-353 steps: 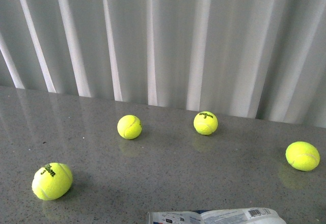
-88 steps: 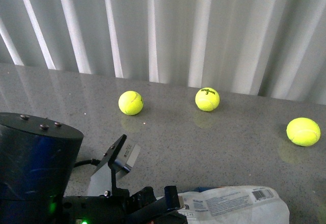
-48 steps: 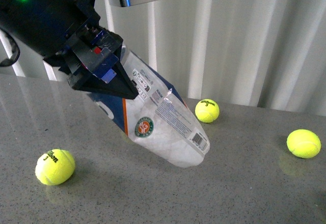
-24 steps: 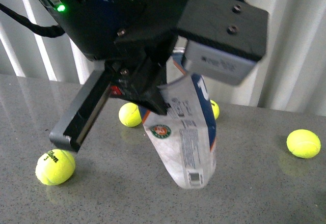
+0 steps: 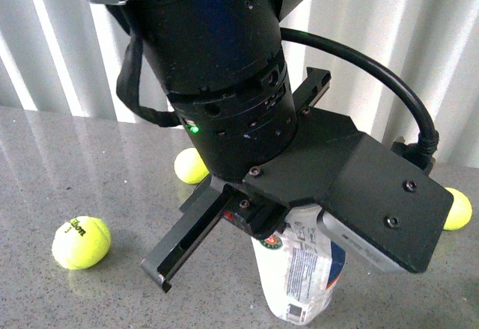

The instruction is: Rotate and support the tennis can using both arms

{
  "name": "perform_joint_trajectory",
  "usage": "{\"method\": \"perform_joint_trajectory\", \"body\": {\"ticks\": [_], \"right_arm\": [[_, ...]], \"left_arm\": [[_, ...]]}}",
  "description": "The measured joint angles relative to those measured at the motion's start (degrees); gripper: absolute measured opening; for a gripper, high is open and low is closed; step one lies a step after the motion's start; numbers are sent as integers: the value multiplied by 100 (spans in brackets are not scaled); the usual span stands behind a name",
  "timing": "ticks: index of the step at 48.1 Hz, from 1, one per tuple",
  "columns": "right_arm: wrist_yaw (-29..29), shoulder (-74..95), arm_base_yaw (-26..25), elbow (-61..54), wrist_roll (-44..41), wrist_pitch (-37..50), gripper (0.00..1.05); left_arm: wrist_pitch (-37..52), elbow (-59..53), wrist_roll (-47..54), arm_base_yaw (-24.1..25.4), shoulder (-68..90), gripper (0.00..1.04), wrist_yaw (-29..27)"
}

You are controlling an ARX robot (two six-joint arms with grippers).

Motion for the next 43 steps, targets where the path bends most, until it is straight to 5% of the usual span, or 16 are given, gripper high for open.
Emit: {"method": "perform_joint_trajectory", "body": {"ticks": [20,43], "right_arm": [[0,0,0,0,0,0,98],[0,0,0,0,0,0,98]], "left_arm": [[-33,341,168,-129,339,7,72],[-33,339,140,-203,339,99,140]]}}
